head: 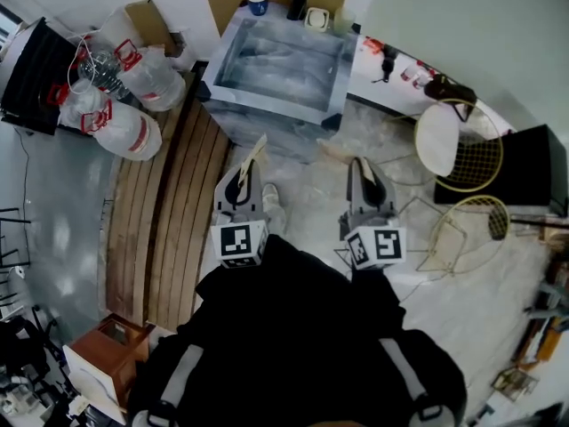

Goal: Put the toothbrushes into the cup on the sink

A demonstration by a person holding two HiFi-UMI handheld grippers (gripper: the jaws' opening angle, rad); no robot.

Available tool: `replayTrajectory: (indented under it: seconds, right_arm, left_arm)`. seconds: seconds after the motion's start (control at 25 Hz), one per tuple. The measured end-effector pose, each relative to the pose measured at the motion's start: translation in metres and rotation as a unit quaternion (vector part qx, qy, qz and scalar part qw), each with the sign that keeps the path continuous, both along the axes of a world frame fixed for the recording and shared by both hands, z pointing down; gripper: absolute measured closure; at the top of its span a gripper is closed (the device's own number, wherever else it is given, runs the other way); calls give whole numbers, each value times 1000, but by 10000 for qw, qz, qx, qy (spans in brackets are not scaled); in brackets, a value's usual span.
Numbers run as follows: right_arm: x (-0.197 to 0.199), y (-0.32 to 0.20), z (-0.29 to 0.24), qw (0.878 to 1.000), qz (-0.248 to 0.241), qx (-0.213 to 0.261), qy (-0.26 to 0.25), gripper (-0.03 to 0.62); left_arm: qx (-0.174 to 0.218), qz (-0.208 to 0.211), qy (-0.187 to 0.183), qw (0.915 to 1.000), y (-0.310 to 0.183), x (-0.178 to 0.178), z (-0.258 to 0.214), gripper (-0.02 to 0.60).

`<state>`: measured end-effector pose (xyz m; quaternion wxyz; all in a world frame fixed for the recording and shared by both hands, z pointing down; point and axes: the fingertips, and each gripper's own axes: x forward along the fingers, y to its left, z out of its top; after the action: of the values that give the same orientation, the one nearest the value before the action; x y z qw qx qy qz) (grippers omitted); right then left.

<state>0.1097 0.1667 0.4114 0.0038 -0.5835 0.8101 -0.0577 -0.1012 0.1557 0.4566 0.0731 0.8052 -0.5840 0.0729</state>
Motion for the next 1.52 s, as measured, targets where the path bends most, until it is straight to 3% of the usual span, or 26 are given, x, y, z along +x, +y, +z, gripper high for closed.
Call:
replayTrajectory:
  seconds: [0.28, 0.56, 1.04, 1.52]
  right_arm:
    - [-14, -97, -5, 9996, 251, -90, -22, 566]
    - [-21, -155, -10, 9985, 523, -138, -12, 566]
    - [-13, -203, 4, 9974, 624, -356, 0, 566]
    - [19, -252, 4, 9992, 287, -243, -143, 566]
  left_arm:
    - [-91, 191, -37, 9998, -106, -19, -8, 559]
    - [-58, 423, 42, 9991, -175, -24, -15, 560]
    - [-286, 593, 28, 9978, -228, -15, -3, 560]
    - [-208, 184, -105, 9996, -264, 11, -12, 560]
